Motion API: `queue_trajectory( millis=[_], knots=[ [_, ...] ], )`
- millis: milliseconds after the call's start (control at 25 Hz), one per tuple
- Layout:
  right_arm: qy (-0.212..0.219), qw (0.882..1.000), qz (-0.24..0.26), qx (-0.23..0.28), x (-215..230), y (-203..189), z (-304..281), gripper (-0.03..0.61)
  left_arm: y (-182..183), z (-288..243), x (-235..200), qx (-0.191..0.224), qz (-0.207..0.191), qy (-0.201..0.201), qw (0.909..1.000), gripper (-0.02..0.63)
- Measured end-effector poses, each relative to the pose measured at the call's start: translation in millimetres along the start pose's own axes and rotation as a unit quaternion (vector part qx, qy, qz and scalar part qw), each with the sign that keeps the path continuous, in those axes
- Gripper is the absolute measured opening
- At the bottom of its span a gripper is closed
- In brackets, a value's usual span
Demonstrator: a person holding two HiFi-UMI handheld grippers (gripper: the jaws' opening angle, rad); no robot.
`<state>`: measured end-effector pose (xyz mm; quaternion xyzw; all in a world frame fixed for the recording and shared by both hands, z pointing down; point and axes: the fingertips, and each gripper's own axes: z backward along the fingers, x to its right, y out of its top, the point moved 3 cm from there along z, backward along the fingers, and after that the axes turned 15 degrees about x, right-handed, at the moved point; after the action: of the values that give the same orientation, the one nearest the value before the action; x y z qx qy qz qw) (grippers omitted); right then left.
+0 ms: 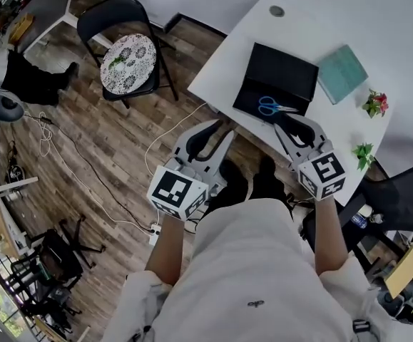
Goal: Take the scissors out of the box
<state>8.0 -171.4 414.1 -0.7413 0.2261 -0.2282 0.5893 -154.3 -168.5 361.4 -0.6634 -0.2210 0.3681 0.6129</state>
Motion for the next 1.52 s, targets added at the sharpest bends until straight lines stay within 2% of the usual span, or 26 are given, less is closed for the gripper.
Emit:
queue_trajectory(
  millis=[360,520,760,1000,1520],
  knots=[
    [0.006,0.997,0.051,-0.062,17.5,-34.7,-31.1,0.1,-12.6,-3.9,-3.3,-0.026,0.009,-0.021,0.9994,0.107],
    [0.006,0.994,0.054,-0.091,27.7,-51.5,-42.9,0.1,-16.0,-12.4,-4.0,-0.027,0.015,-0.025,0.9992,0.107],
    [0.025,0.986,0.081,-0.141,39.1,-81.0,-55.8,0.1,-23.4,-27.4,-3.0,-0.041,0.023,-0.032,0.9984,0.106],
    [0.05,0.97,0.132,-0.199,58.0,-114.1,-64.4,0.098,-32.9,-43.8,-4.8,-0.053,0.035,-0.025,0.9977,0.106],
    [0.13,0.936,0.172,-0.279,70.8,-168.4,-85.8,0.094,-65.0,-67.7,-14.4,-0.081,0.069,0.006,0.9943,0.106]
  ],
)
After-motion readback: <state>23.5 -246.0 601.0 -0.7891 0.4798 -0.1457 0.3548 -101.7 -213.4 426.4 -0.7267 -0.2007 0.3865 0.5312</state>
